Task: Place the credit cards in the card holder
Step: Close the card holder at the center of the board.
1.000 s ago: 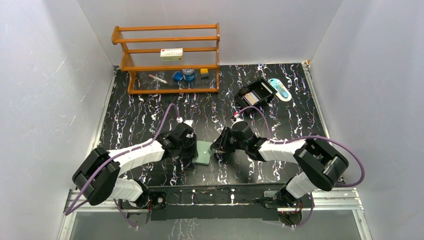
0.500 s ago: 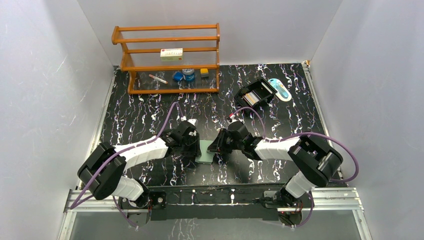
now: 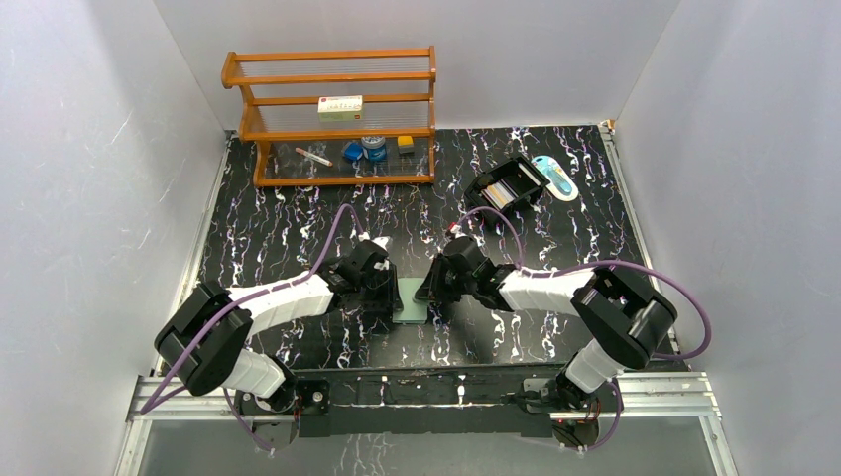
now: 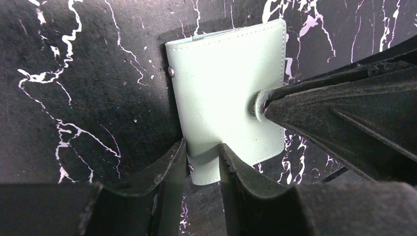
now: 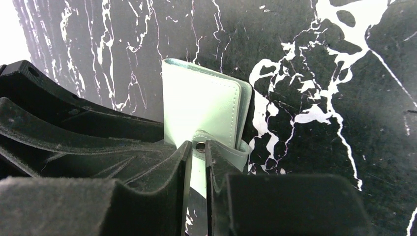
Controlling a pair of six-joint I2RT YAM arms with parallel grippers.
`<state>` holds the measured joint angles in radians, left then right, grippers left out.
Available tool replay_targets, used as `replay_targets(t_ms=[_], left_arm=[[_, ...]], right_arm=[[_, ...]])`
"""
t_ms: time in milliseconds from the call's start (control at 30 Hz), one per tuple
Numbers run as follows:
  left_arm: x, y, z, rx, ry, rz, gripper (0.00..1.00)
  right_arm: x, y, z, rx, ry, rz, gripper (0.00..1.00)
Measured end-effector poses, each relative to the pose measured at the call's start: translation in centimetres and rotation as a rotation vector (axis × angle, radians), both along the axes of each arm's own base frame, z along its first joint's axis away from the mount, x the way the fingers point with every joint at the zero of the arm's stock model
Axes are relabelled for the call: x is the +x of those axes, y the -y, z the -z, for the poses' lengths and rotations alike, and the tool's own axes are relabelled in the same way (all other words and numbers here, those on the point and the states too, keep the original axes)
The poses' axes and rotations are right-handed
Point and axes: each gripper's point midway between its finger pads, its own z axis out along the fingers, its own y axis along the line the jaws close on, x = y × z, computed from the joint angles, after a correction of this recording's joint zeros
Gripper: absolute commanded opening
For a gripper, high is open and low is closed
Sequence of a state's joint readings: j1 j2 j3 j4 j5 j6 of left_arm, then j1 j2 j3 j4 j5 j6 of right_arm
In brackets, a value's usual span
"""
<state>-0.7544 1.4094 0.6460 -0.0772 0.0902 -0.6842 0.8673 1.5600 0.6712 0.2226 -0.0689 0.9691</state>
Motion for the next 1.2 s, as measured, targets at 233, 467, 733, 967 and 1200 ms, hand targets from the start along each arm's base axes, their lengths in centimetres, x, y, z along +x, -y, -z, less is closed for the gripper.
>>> replay_targets(t_ms=[233, 467, 733, 967, 1200], left_arm=[[-0.4, 0.4, 0.0, -0.024, -0.023, 0.003, 0.27], [-0.4, 0.5, 0.1, -0.027, -0.027, 0.001, 0.27], [-0.4, 0.4, 0.2, -0.028, -0.025, -0.001, 0.27], [-0.4, 0.4, 0.2, -0.027, -0.023, 0.001, 0.27], [-0.4, 0.4, 0.2, -0.027, -0.026, -0.002, 0.29]], right_arm=[[0.6, 0.0, 0.2, -0.075, 0.037, -0.015, 0.14], [1.0, -0.6, 0.3, -0.139, 0.067, -0.037, 0.13], [1.1, -0.9, 0.4, -0.247, 0.114, -0.065, 0.13], [0.9, -0.8, 0.2, -0.322, 0.157, -0.085, 0.16], [0.0, -0.5, 0.2, -0.37, 0.166, -0.124, 0.21]])
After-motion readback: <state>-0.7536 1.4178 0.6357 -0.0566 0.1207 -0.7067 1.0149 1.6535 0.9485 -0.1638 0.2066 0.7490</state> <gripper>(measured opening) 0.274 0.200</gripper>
